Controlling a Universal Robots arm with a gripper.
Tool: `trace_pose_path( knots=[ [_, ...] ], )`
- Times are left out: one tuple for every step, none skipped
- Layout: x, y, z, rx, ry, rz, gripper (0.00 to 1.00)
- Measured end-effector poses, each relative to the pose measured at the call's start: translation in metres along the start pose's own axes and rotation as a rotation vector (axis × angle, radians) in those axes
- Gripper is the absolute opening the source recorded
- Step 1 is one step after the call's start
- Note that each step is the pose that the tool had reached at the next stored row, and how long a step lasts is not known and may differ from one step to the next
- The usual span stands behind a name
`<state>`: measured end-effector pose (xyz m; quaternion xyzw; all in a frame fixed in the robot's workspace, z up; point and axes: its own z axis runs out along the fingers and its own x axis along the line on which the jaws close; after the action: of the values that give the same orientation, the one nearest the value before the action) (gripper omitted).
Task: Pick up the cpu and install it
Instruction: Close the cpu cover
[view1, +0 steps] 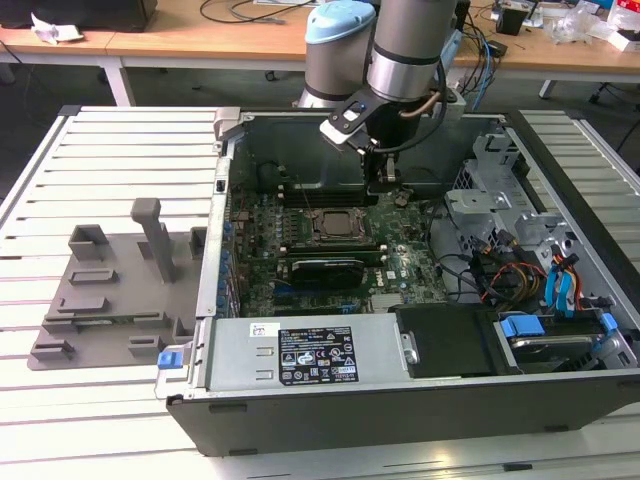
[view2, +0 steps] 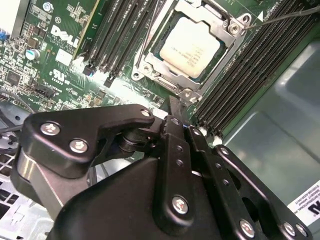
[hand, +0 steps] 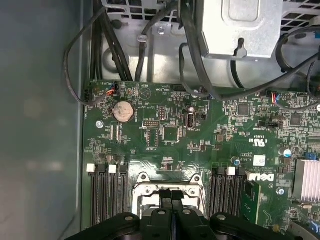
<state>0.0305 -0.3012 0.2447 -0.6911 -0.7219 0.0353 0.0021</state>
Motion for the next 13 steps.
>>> trace_pose_path(
  knots=[
    [0.0001, -0.0008, 0.0006, 0.0000, 0.0000, 0.000, 0.11],
    [0.0001, -0.0015, 0.0011, 0.0000, 0.0000, 0.000, 0.11],
    [0.0005, -0.0059, 0.0052, 0.0000, 0.0001, 0.000, 0.11],
    [0.0007, -0.0083, 0.0077, 0.0000, 0.0001, 0.000, 0.11],
    [0.0008, -0.0089, 0.0084, 0.0000, 0.0001, 0.000, 0.11],
    [0.0009, -0.0098, 0.0093, 0.0000, 0.0000, 0.000, 0.11],
    [0.0010, -0.0105, 0.0102, 0.0000, 0.0001, 0.000, 0.11],
    [0.0010, -0.0112, 0.0110, 0.0000, 0.0000, 0.000, 0.11],
    [0.0011, -0.0120, 0.0120, 0.0000, 0.0000, 0.000, 0.11],
    [0.0012, -0.0133, 0.0133, 0.0000, 0.0001, 0.000, 0.11],
    [0.0013, -0.0140, 0.0141, 0.0000, 0.0000, 0.000, 0.11],
    [0.0013, -0.0145, 0.0147, 0.0000, 0.0000, 0.000, 0.11],
    [0.0014, -0.0152, 0.0156, 0.0000, 0.0000, 0.000, 0.11]
  ],
)
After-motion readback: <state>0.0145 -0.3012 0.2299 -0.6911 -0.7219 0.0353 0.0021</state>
